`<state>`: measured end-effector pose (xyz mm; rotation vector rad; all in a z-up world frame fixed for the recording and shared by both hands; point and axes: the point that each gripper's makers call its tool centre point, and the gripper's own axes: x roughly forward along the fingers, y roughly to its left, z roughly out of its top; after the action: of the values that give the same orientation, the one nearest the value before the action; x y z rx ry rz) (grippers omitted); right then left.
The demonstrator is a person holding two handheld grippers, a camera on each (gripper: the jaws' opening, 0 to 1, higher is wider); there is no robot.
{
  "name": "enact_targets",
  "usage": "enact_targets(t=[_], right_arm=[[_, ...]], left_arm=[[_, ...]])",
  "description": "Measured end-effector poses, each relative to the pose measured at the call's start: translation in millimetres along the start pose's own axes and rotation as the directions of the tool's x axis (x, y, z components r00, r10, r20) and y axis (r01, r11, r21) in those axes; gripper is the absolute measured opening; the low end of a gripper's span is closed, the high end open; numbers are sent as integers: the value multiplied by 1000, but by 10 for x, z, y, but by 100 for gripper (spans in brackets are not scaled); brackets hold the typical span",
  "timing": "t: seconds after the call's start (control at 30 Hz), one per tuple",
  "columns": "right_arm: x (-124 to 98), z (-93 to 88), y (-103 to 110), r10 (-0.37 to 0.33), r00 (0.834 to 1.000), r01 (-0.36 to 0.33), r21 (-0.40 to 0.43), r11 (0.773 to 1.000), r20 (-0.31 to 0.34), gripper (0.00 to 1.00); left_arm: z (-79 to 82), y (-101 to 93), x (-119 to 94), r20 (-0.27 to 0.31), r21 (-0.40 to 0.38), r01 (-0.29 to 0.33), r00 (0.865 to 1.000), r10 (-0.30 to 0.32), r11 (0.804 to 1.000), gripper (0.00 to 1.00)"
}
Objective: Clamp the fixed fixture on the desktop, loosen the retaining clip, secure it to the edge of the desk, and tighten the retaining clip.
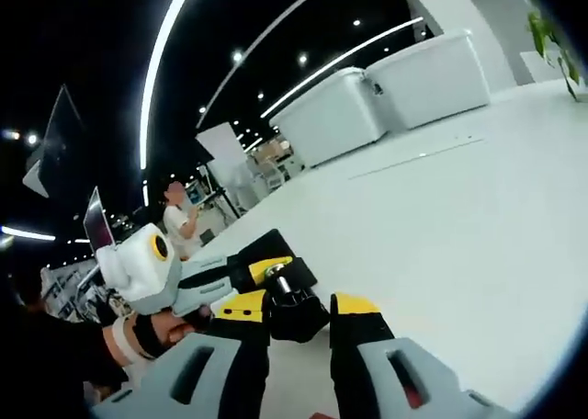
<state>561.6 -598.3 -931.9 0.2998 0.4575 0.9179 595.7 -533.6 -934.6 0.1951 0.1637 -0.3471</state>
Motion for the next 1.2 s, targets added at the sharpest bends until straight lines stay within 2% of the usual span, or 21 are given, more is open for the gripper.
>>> enact_targets(t=[0.1, 0.17, 0.2, 0.23, 0.3, 0.33, 0.4, 0.43, 0.5, 0.53, 0.63, 0.67, 0.73, 0.8, 0.83, 0.9, 1.0, 1.07, 1.13, 1.17, 1.2], right_arm=[[-24, 9, 51, -25, 1000, 27, -174, 984, 9, 22], [-35, 12, 93, -35, 999, 38, -293, 955, 17, 22], [-44, 21, 114, -42, 999, 49, -379, 924, 25, 22], [-52, 22, 147, -53, 998, 64, -475, 878, 37, 22], [-70, 24, 221, -71, 995, 98, -676, 730, 68, 22], [-85, 22, 256, -83, 993, 118, -750, 651, 85, 22], [-91, 18, 281, -115, 987, 156, -843, 515, 113, 22], [-95, -4, 330, -126, 983, 172, -911, 374, 134, 22], [-50, 14, 293, -134, 979, 187, -944, 273, 155, 22], [-34, 22, 274, -134, 978, 189, -951, 245, 160, 22], [0, 47, 247, -138, 976, 192, -961, 199, 166, 22], [13, 72, 227, -141, 975, 195, -966, 167, 172, 22], [42, 96, 187, -149, 976, 185, -964, 192, 158, 23], [70, 75, 176, -131, 987, 119, -971, 209, 93, 24], [65, 85, 187, -123, 989, 113, -951, 287, 80, 25], [13, 138, 243, -86, 994, 102, -862, 496, 68, 34], [-61, 278, 265, -51, 997, 80, -720, 689, 62, 47], [-98, 316, 219, -40, 998, 58, -555, 830, 45, 46], [-55, 258, 94, -25, 1000, 24, -368, 930, 2, 45], [-53, 195, -46, -61, 997, 49, -256, 965, -39, 45], [-37, 184, -118, -71, 997, 61, -202, 977, -43, 44]], left_arm=[[1, -7, -8, 0, 0, 0, 1000, 0, 1000, 6], [-3, 3, -3, 0, -1, -1, 1000, 1, 1000, 6], [-4, 10, 1, 0, -1, -1, 1000, 1, 1000, 6], [-6, 18, 2, 0, -2, -3, 1000, 3, 1000, 6], [-4, 17, -6, 1, -2, -2, 1000, 2, 1000, 6], [-4, 14, -9, 1, -3, -2, 1000, 2, 1000, 6], [-6, 31, -3, 0, -2, -3, 1000, 3, 1000, 6], [-6, 28, 0, 0, -2, -2, 1000, 2, 1000, 6], [-9, 44, -1, -1, -5, -7, 1000, 7, 1000, 6], [-10, 48, -1, -1, -4, -6, 1000, 6, 1000, 6], [-10, 52, 1, -1, -4, -8, 1000, 8, 1000, 6], [-9, 51, 0, -1, -4, -9, 1000, 9, 1000, 6], [-12, 61, 7, -1, -7, -12, 1000, 12, 1000, 6], [-11, 51, -6, -1, -7, -13, 1000, 13, 1000, 6], [-11, 49, -6, -1, -7, -10, 1000, 10, 1000, 6], [-12, 51, 0, -1, -6, -10, 1000, 10, 1000, 6], [-13, 55, 10, -1, -7, -9, 1000, 9, 1000, 6], [-13, 45, 1, -1, -6, -9, 1000, 9, 1000, 6], [-13, 43, 2, -1, -6, -9, 1000, 9, 1000, 6], [-7, 28, 8, 0, -5, -3, 1000, 3, 1000, 6], [-5, 28, 9, 0, -6, -5, 1000, 5, 1000, 6]])
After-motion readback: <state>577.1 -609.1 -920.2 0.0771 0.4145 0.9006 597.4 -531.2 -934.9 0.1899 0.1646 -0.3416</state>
